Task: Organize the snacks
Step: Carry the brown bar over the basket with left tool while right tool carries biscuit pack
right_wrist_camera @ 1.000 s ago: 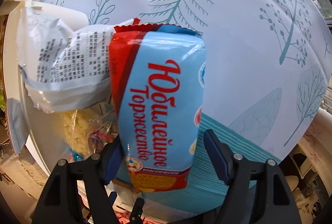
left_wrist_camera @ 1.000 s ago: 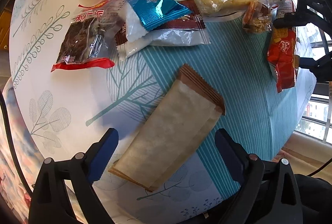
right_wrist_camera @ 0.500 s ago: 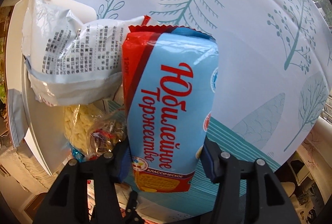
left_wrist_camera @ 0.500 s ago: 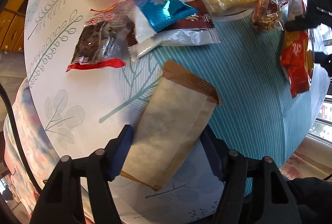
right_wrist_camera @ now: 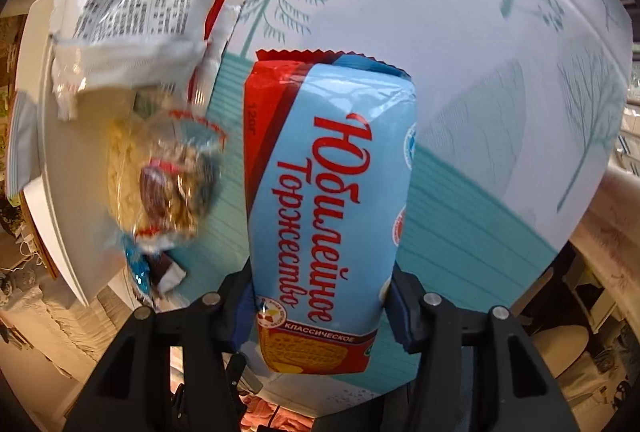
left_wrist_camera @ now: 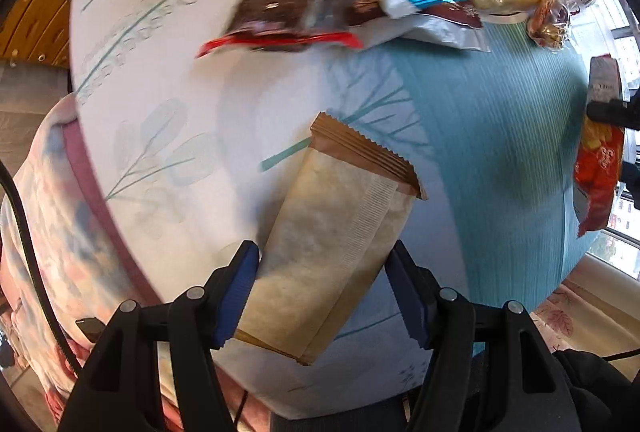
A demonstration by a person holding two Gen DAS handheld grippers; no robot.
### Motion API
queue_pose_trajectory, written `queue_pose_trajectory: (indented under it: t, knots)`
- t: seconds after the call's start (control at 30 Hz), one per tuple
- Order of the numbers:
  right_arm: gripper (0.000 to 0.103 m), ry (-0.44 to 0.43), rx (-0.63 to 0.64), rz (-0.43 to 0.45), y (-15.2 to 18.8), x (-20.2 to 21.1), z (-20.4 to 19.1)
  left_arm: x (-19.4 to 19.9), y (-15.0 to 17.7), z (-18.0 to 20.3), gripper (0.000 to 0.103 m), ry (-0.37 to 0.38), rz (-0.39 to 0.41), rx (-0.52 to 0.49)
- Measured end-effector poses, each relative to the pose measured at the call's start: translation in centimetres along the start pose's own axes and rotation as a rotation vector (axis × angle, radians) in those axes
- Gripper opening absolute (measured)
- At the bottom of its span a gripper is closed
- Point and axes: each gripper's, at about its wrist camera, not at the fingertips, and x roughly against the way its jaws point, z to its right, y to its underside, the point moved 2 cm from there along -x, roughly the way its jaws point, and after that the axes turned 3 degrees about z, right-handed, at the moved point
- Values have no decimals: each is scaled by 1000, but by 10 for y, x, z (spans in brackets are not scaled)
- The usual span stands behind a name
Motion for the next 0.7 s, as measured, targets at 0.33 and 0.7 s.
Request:
queue_pose_trajectory:
  t: [0.33, 0.7]
  knots:
    - [54, -19, 61, 39, 43, 6, -10, 44, 7, -24, 64, 48, 25, 10]
    - [54, -58, 286, 55, 84, 45, -57, 106, 6, -41, 64, 100, 113, 94]
